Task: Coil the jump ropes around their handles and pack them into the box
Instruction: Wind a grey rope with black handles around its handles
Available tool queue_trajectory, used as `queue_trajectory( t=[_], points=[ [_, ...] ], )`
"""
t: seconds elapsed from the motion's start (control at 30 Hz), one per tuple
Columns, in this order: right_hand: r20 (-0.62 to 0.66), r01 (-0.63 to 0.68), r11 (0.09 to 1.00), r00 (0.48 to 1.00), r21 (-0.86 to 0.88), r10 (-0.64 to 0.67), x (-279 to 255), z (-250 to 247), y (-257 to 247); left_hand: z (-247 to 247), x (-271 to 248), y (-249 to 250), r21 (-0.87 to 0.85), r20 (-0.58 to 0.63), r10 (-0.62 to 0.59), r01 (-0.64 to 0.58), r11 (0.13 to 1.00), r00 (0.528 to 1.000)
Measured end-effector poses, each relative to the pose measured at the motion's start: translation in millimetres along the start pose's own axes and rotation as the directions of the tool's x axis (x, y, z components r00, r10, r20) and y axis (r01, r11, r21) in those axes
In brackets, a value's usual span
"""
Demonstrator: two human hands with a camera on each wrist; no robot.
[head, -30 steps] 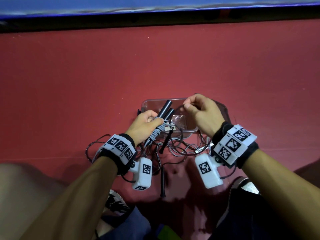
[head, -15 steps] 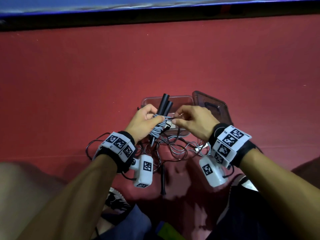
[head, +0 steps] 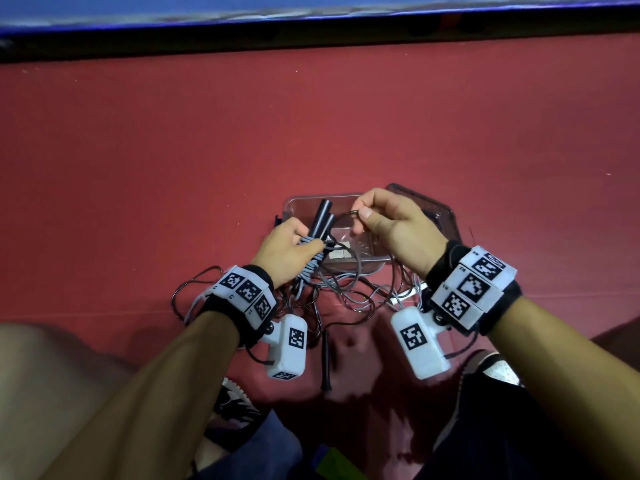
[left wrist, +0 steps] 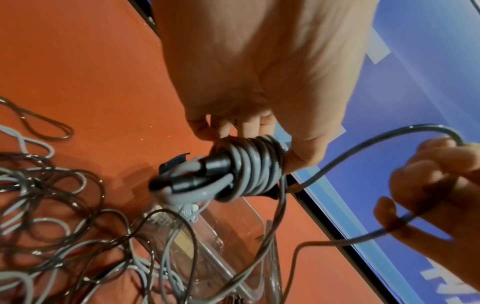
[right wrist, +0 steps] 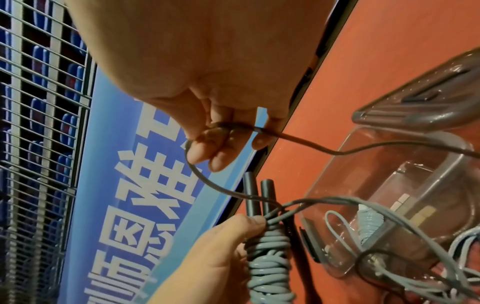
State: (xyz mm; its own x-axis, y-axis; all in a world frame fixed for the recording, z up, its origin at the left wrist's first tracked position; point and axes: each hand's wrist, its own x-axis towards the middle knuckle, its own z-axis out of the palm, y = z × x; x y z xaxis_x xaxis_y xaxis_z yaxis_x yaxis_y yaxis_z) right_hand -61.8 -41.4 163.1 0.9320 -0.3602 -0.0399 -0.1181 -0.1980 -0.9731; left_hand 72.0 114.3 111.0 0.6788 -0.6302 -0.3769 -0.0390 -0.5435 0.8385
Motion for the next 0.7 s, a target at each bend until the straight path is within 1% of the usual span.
queue_trajectory(
  t=[0.07, 0.13, 0.2, 0.27, 0.33, 0.4, 0.53, 0.63, 0.7],
  points=[
    [0.018, -0.003, 0.997, 1.0, 0.071, 0.002, 0.2, 0.8, -1.4, -1.6, 1.4, -2.9, 0.013, -0.02, -0.009, 0.009, 1.0, 1.0],
    [0.057, -0.041, 0.991, 0.998, 0.131, 0.034, -1.3, 3.4, -0.3, -1.9, -0.2, -2.4, 0.009, -0.019, -0.012, 0.013, 1.0, 1.0],
    [0.098, -0.068, 0.992, 0.994, 0.11, 0.057, -1.6, 5.9, 2.8, -1.1, -1.5, -1.4, 0.014, -0.004, -0.012, 0.012, 1.0, 1.0],
    [0.111, -0.104, 0.991, 0.989, 0.087, 0.095, -1.3, 7.2, 5.1, -0.4, -0.9, -2.6, 0.001, 0.004, -0.016, 0.016, 1.0, 1.0],
    [0.077, -0.111, 0.993, 0.991, 0.03, 0.108, -1.1, 7.2, 4.8, -0.3, -0.2, -3.7, -0.014, 0.008, -0.02, 0.02, 1.0, 1.0],
    [0.053, -0.076, 0.995, 0.995, -0.071, 0.08, -2.9, 6.8, 2.6, 0.0, -0.3, -3.3, -0.031, 0.003, -0.022, 0.022, 0.999, 1.0],
    [0.028, -0.039, 0.989, 0.999, -0.143, 0.043, -3.7, 6.2, 2.2, -0.6, -2.4, 0.3, -0.043, -0.016, -0.01, 0.009, 0.999, 1.0],
    [0.054, -0.111, 0.975, 0.991, -0.192, 0.123, -0.8, 4.3, 8.6, 0.8, -2.3, 0.7, -0.039, 0.003, -0.01, 0.011, 0.999, 1.0],
    [0.105, -0.123, 0.952, 0.982, -0.279, 0.158, -0.6, 5.1, 12.7, 2.6, -2.3, 0.5, -0.041, 0.018, -0.004, 0.005, 0.999, 1.0]
  ],
)
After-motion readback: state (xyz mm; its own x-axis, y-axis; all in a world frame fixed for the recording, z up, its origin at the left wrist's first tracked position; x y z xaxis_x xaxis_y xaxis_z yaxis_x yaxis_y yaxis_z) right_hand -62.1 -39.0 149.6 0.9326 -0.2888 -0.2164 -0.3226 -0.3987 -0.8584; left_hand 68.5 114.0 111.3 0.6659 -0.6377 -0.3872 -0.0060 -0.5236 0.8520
